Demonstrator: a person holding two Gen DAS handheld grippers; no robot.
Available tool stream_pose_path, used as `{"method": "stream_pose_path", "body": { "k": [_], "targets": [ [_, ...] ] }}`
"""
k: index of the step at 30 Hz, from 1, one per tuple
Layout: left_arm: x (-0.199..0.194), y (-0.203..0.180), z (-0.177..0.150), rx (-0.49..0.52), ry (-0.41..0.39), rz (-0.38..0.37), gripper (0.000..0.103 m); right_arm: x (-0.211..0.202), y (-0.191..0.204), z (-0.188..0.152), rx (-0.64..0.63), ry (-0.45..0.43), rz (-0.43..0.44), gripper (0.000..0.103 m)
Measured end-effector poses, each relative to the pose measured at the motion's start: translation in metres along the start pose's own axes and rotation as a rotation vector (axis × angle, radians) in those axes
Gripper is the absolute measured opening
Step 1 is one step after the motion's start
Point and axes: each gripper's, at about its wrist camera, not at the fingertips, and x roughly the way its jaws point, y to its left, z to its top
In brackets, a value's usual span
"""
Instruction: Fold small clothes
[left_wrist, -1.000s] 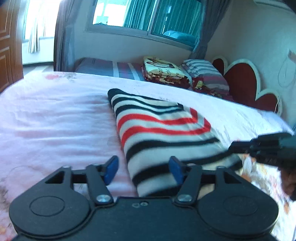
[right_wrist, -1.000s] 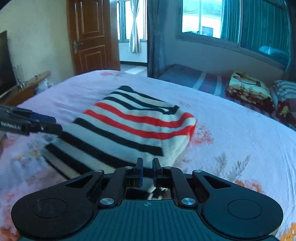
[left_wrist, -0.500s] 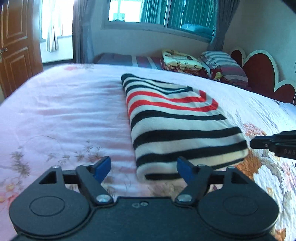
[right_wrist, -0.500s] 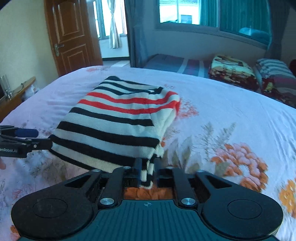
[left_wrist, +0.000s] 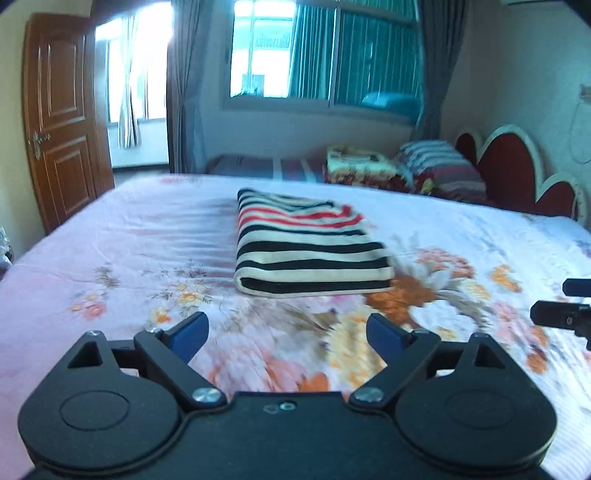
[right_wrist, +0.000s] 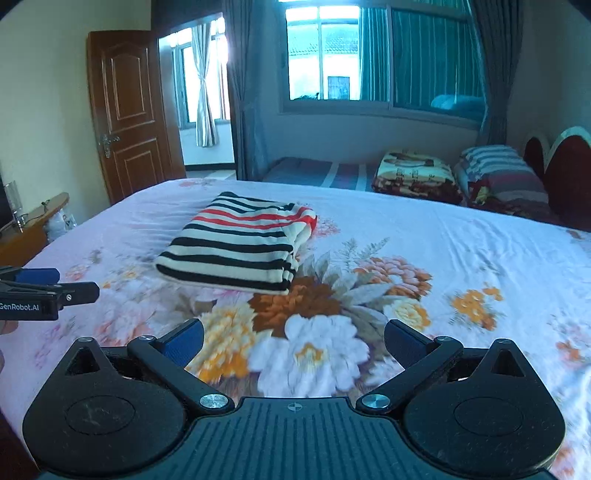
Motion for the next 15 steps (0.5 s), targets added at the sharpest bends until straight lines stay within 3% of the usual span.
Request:
{"method": "stream_pose_path", "body": {
  "k": [8, 9, 10, 11, 12, 14, 15],
  "targets": [
    [-0.071, -0.016, -0.015, 0.032, -0.045, 0.013, 0.088, -0.072, 0.016, -0.022, 0.012, -0.049, 0.007, 0.103],
    [-0.077, -0.016, -0.017, 0.040, -0.055, -0.003, 0.068, -0.076, 0.018, -0.023, 0.007, -0.049, 0.006, 0.103],
    [-0.081, -0.018, -0.016, 0.043, -0.042, 0.017, 0.010, -0.080, 0.020, -0.023, 0.002, -0.053, 0.003, 0.103],
    [-0.083, -0.019, -0.017, 0.034, -0.020, 0.035, 0.017, -0.084, 0.023, -0.024, 0.000, -0.062, 0.004, 0.103],
    [-0.087, -0.019, -0.017, 0.032, -0.028, 0.035, 0.014, -0.088, 0.024, -0.023, 0.002, -0.069, 0.010, 0.103],
    [-0.095, -0.025, -0.018, 0.045, -0.046, 0.082, 0.062, -0.093, 0.025, -0.022, 0.008, -0.082, 0.020, 0.103],
    [-0.102, -0.027, -0.020, 0.049, -0.093, 0.107, 0.097, -0.096, 0.026, -0.021, 0.009, -0.090, 0.017, 0.103]
  ]
}}
